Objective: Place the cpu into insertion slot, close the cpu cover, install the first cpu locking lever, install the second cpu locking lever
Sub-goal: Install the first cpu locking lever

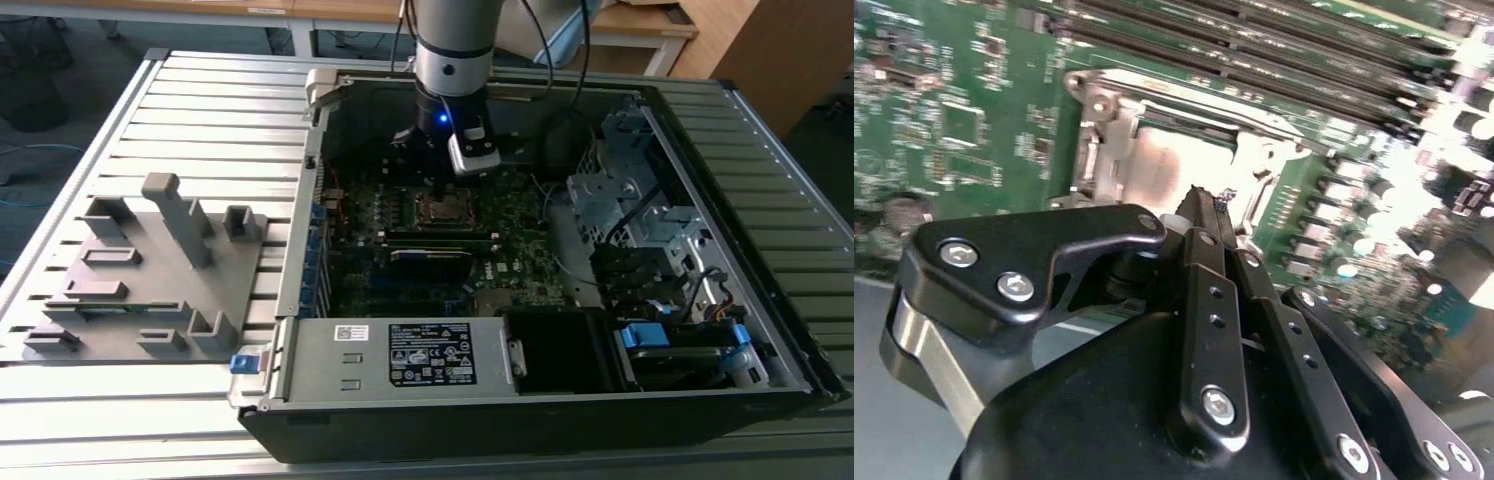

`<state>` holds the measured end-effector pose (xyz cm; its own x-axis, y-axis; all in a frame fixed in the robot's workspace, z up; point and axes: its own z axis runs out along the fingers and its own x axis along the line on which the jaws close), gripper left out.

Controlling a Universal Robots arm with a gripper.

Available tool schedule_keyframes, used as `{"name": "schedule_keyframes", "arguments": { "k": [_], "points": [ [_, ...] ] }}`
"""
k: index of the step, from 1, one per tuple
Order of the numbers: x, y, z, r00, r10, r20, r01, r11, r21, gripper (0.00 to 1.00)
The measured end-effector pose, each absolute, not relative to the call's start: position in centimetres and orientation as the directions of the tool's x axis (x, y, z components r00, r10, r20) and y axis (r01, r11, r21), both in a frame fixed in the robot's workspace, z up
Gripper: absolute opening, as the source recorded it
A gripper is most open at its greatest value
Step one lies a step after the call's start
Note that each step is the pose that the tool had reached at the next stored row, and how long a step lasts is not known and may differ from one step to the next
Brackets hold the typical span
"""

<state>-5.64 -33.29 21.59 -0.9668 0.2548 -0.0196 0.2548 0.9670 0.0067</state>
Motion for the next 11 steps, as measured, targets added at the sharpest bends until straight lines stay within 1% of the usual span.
{"name": "schedule_keyframes", "arguments": {
  "k": [5, 11],
  "points": [
    [-5.56, -33.29, 21.57, -0.968, 0.249, -0.017, 0.249, 0.968, 0.006, 0.1],
    [-5.23, -33.29, 21.41, -0.983, 0.182, -0.017, 0.182, 0.983, 0.006, 0.1]
  ]
}}
